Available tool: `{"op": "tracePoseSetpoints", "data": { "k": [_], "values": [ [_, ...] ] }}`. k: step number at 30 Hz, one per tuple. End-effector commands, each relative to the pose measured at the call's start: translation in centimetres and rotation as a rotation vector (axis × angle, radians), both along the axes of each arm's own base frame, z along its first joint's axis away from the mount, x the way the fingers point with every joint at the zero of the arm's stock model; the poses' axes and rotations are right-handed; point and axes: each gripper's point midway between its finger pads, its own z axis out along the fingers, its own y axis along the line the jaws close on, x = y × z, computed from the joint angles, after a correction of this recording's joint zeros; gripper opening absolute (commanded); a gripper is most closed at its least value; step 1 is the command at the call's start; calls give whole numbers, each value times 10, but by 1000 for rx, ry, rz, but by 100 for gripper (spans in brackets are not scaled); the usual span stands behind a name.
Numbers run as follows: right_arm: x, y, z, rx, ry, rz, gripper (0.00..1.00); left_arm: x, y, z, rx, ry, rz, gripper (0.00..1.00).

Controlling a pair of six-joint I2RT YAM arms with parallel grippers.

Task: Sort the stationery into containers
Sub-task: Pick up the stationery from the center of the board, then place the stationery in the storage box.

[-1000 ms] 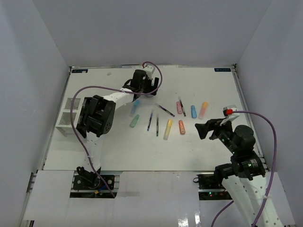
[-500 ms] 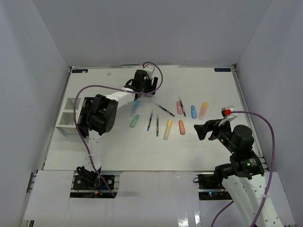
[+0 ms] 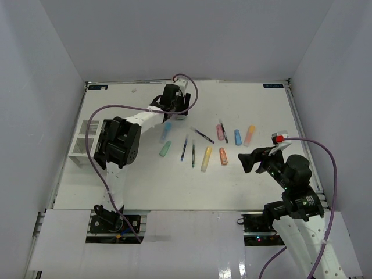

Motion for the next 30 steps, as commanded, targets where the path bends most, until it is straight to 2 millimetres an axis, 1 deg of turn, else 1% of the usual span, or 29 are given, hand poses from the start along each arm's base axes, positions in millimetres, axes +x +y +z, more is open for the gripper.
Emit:
{"op": "tracePoseSetpoints", "data": {
  "k": [1, 2, 3, 4, 5, 6, 8, 9, 10, 11, 12, 13, 14, 15, 16, 17, 19, 20, 21, 22, 23, 25, 26, 28, 30],
  "values": [
    [1, 2, 14, 13, -60, 14, 90, -8, 25, 148, -90, -201, 130, 25],
    [1, 2, 14, 13, -62, 12, 90, -14, 35, 154, -69, -189, 161, 25],
    [-1, 2, 16, 14, -70, 17, 90, -21, 52, 175, -56, -218, 227, 25],
    [-1, 2, 16, 16, -70, 18, 90, -26, 63, 182, -43, -220, 260, 25],
    [-2, 2, 16, 18, -71, 20, 90, -34, 75, 181, -17, -199, 290, 25],
    [-3, 2, 18, 22, -79, 19, 90, -45, 97, 192, -2, -213, 351, 25],
    [-4, 2, 18, 24, -88, 21, 90, -60, 123, 193, 31, -194, 409, 25],
    [-5, 2, 20, 26, -97, 21, 90, -65, 146, 195, 28, -189, 469, 25],
    [-6, 3, 21, 28, -98, 27, 90, -80, 164, 196, 19, -177, 497, 25],
    [-7, 3, 20, 29, -99, 28, 90, -89, 179, 193, 10, -157, 523, 25],
    [-8, 4, 22, 31, -103, 34, 90, -93, 209, 193, -4, -148, 586, 25],
    [-9, 6, 22, 33, -104, 43, 90, -107, 223, 206, -54, -165, 616, 25],
    [-10, 7, 22, 33, -105, 48, 90, -117, 236, 193, -46, -140, 647, 25],
    [-10, 8, 22, 34, -107, 53, 90, -123, 260, 193, -47, -147, 701, 26],
    [-11, 9, 23, 34, -110, 57, 90, -129, 270, 194, -46, -152, 727, 26],
    [-12, 10, 22, 35, -108, 62, 90, -141, 290, 192, -47, -153, 775, 26],
    [-14, 11, 23, 37, -116, 68, 90, -151, 304, 189, -61, -147, 811, 27],
    [-14, 11, 24, 38, -120, 68, 90, -160, 313, 182, -61, -144, 846, 27],
    [-15, 11, 25, 38, -127, 70, 90, -165, 326, 178, -55, -143, 886, 27],
    [-16, 12, 25, 40, -126, 76, 90, -167, 331, 176, -57, -151, 905, 27],
    [-17, 12, 26, 40, -131, 79, 90, -176, 352, 167, -46, -145, 973, 27],
    [-19, 14, 25, 42, -128, 88, 90, -176, 363, 162, -47, -154, 1010, 27],
    [-19, 14, 25, 43, -130, 92, 90, -177, 369, 153, -44, -141, 1031, 27],
    [-21, 15, 25, 41, -129, 100, 90, -175, 375, 147, -46, -133, 1048, 26],
    [-22, 15, 25, 39, -134, 101, 90, -173, 386, 139, -25, -114, 1085, 26]
  ]
}}
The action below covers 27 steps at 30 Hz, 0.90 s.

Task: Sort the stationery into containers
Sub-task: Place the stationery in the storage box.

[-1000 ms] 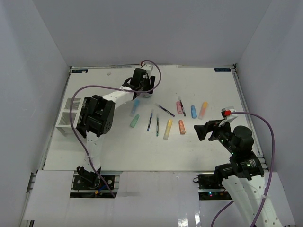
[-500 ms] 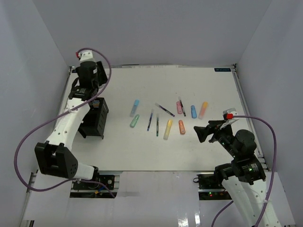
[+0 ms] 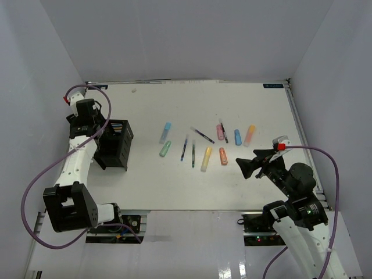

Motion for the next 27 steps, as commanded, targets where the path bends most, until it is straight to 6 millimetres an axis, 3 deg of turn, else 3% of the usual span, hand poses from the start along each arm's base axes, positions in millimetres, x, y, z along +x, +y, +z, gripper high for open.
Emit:
{"op": "tracePoseSetpoints", "data": {
  "k": [1, 13, 27],
  "values": [
    [-1, 1, 6, 10, -40, 7, 90, 13, 20, 24, 16, -106, 76, 25],
    [-5, 3, 7, 10, -55, 20, 90, 31, 45, 36, 47, -161, 107, 27],
    [-5, 3, 6, 9, -55, 12, 90, 52, 50, 30, 60, -160, 87, 27]
  ]
}}
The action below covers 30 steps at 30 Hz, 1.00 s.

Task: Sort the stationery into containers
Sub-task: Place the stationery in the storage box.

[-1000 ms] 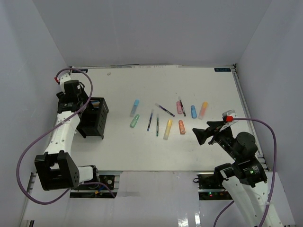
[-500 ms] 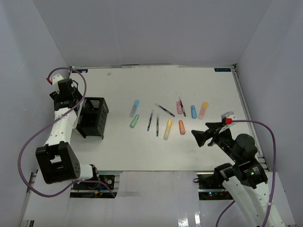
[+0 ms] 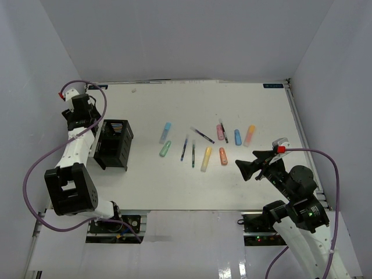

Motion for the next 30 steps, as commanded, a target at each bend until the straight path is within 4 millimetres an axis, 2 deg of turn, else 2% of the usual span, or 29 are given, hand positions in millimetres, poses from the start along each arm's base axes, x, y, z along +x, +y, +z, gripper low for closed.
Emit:
{"op": "tracePoseSetpoints", "data": {
  "k": [1, 6, 10, 24, 28, 30],
  "values": [
    [3, -1, 6, 6, -36, -11, 90, 16, 7, 39, 33, -122, 7, 28],
    [3, -1, 5, 4, -35, -9, 90, 13, 4, 24, 10, -104, 7, 33],
    [3, -1, 6, 4, -37, -11, 90, 13, 3, 15, -4, -94, 1, 44],
    [2, -2, 6, 7, -40, -14, 90, 13, -5, -6, -51, -74, -16, 64],
    [2, -2, 6, 7, -38, -17, 90, 11, -7, -10, -65, -72, -19, 78],
    [3, -2, 6, 7, -38, -17, 90, 9, -8, -9, -69, -78, -17, 82]
  ]
}}
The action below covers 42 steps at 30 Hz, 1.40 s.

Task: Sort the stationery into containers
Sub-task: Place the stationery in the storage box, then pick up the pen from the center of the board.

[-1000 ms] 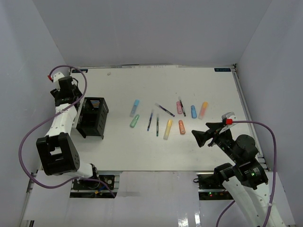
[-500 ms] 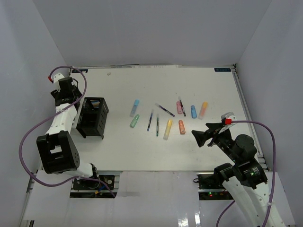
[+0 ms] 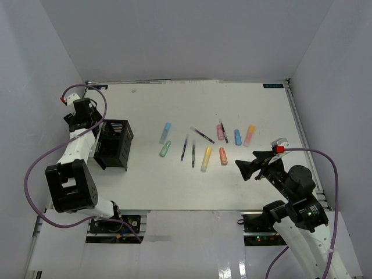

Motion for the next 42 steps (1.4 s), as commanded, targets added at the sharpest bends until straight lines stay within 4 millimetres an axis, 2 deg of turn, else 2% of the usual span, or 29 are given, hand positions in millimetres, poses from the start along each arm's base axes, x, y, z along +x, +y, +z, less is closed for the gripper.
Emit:
{"op": "tracePoseSetpoints", "data": {
  "k": [1, 5, 9, 14, 18, 21, 23, 25, 26, 27, 28, 30, 31, 33, 34, 35, 37, 39, 40, 42],
  "values": [
    [0, 0, 12, 14, -53, -1, 90, 7, -4, 18, -14, -88, -10, 85],
    [0, 0, 12, 13, -51, -1, 90, 6, -5, 20, -16, -91, -14, 95],
    [0, -1, 12, 15, -48, -4, 90, 4, -6, 24, -19, -92, -18, 98],
    [5, -4, 9, 25, -25, -43, 90, 0, -17, 50, -49, -136, -59, 98],
    [16, -22, 5, 42, 43, -179, 90, -6, -46, 71, -134, -176, -173, 98],
    [21, -28, 0, 1, 112, -230, 90, -13, -78, 83, -206, -212, -297, 98],
    [24, -26, -7, -21, 163, -232, 90, -19, -105, 82, -261, -207, -393, 98],
    [26, -22, -10, -39, 187, -212, 91, -25, -123, 87, -291, -212, -450, 98],
    [30, -21, -18, -61, 222, -215, 92, -28, -143, 86, -315, -207, -519, 98],
    [32, -19, -17, -69, 234, -213, 93, -31, -152, 89, -321, -207, -558, 98],
    [37, -18, -28, -99, 289, -219, 96, -33, -170, 89, -331, -199, -611, 98],
    [43, -20, -35, -134, 342, -247, 98, -39, -199, 87, -345, -179, -711, 98],
    [47, -20, -33, -145, 356, -253, 100, -42, -210, 83, -357, -160, -743, 98],
    [58, -17, -48, -194, 430, -267, 100, -52, -239, 74, -383, -124, -845, 98],
    [65, -13, -57, -219, 471, -268, 91, -55, -247, 68, -392, -105, -871, 98],
    [72, -9, -57, -219, 472, -265, 88, -59, -257, 63, -397, -87, -903, 98],
    [87, -2, -69, -261, 510, -251, 74, -66, -264, 48, -400, -47, -935, 98],
    [98, 11, -71, -292, 497, -180, 72, -71, -266, 38, -395, -28, -941, 98],
    [104, 16, -83, -321, 529, -158, 70, -75, -264, 27, -390, -8, -939, 98],
    [119, 25, -78, -333, 514, -128, 68, -77, -263, 25, -384, -26, -937, 98]
  ]
}}
